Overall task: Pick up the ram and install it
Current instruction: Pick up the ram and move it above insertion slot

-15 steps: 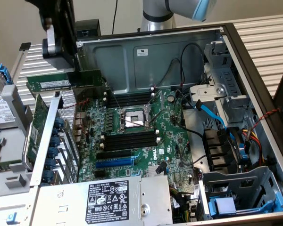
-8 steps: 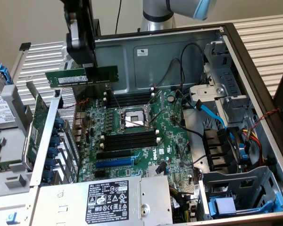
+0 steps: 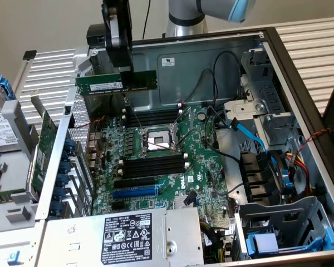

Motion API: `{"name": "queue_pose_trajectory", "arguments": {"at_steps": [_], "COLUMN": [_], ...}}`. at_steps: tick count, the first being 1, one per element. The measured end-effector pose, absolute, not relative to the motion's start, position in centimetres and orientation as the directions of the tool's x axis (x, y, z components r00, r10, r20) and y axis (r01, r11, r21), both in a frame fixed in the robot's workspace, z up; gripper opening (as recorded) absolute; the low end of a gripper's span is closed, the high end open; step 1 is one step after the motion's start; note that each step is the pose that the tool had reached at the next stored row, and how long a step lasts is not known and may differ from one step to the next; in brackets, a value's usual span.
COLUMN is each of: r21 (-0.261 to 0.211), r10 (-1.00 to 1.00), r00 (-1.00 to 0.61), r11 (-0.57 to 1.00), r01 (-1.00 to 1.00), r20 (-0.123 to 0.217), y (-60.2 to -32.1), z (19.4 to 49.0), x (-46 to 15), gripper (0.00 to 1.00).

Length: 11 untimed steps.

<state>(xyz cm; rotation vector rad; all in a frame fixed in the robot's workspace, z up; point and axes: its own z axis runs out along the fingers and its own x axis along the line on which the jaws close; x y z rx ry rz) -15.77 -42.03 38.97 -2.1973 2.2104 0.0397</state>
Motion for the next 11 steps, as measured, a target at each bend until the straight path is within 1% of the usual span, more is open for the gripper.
{"name": "queue_pose_trajectory", "arguments": {"at_steps": [11], "r21": [-0.005], "r10": [-0.999], "r00": [-0.006], "r11": [0.006], "r01": [-1.000], "r20": [-0.034], "y": [-39.7], "z": [38.0], "x": [-12.9], "gripper": [0.14]}}
